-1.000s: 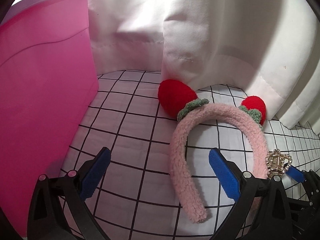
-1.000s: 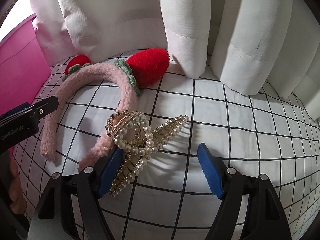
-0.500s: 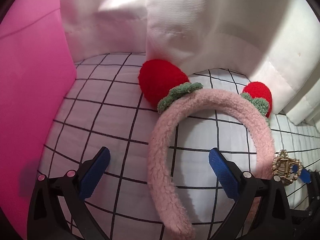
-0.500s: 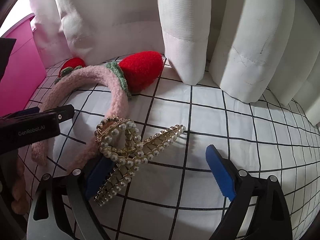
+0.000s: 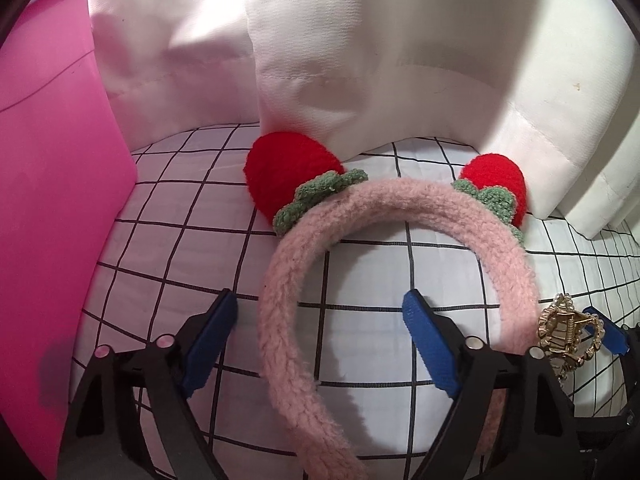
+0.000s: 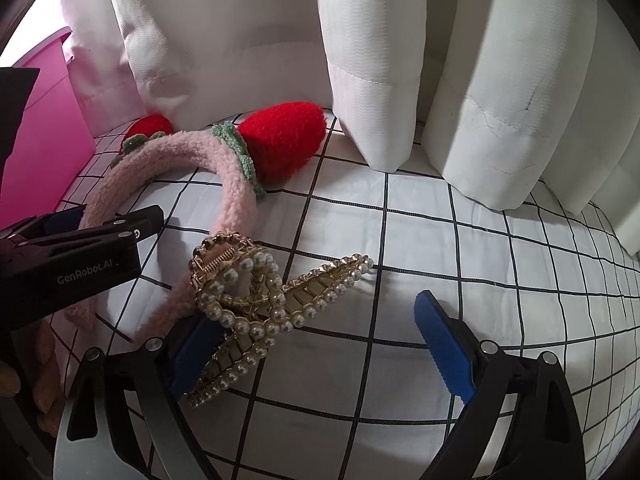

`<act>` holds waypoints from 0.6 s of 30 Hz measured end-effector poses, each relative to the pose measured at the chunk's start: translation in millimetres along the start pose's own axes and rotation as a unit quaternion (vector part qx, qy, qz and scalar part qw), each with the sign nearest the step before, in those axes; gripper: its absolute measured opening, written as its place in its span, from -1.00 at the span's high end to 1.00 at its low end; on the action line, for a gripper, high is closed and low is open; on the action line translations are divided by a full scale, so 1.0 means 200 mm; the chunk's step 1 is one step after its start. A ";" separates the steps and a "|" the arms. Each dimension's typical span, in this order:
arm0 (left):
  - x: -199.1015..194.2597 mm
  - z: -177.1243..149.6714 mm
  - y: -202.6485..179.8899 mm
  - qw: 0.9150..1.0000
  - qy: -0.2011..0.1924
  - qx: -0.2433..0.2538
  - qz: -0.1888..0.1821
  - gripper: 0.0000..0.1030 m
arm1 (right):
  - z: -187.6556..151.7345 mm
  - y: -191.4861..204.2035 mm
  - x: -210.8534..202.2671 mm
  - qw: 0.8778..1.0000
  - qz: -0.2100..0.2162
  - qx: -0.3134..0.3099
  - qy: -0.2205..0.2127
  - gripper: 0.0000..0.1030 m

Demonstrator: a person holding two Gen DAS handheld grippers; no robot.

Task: Organize jewelry
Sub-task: 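Close the left tool on the pink headband while the right tool grasps the gold pearl claw clip, then lift the headband with the left tool while the right tool lifts the claw clip toward the tub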

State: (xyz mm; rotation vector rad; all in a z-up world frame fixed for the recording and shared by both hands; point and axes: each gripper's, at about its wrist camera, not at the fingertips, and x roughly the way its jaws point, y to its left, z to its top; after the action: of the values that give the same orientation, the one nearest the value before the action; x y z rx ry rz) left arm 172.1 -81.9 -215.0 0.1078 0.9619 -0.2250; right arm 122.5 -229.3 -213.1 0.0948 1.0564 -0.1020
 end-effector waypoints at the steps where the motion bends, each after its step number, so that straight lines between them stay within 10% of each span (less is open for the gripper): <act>1: -0.01 -0.01 -0.01 1.000 -0.004 0.000 -0.001 -0.32 | 0.00 0.00 -0.01 1.000 0.001 -0.001 -0.002 -0.66; 6: -0.06 -0.02 0.01 1.000 -0.014 -0.014 0.014 0.74 | -0.02 0.01 -0.04 1.000 0.008 -0.010 -0.007 -0.32; 14: -0.11 -0.06 0.04 0.999 -0.016 -0.029 0.010 0.84 | -0.06 0.02 -0.10 0.999 0.036 -0.006 -0.013 0.39; 18: -0.16 -0.08 0.07 0.999 -0.022 -0.033 0.005 0.84 | -0.09 -0.01 -0.12 0.999 0.045 0.005 -0.013 0.39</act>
State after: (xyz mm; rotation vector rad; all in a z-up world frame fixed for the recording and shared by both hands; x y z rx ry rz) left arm 144.2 -60.5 -197.7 0.0470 0.9231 -0.1846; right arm 95.2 -228.9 -201.4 0.1503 1.0237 -0.0274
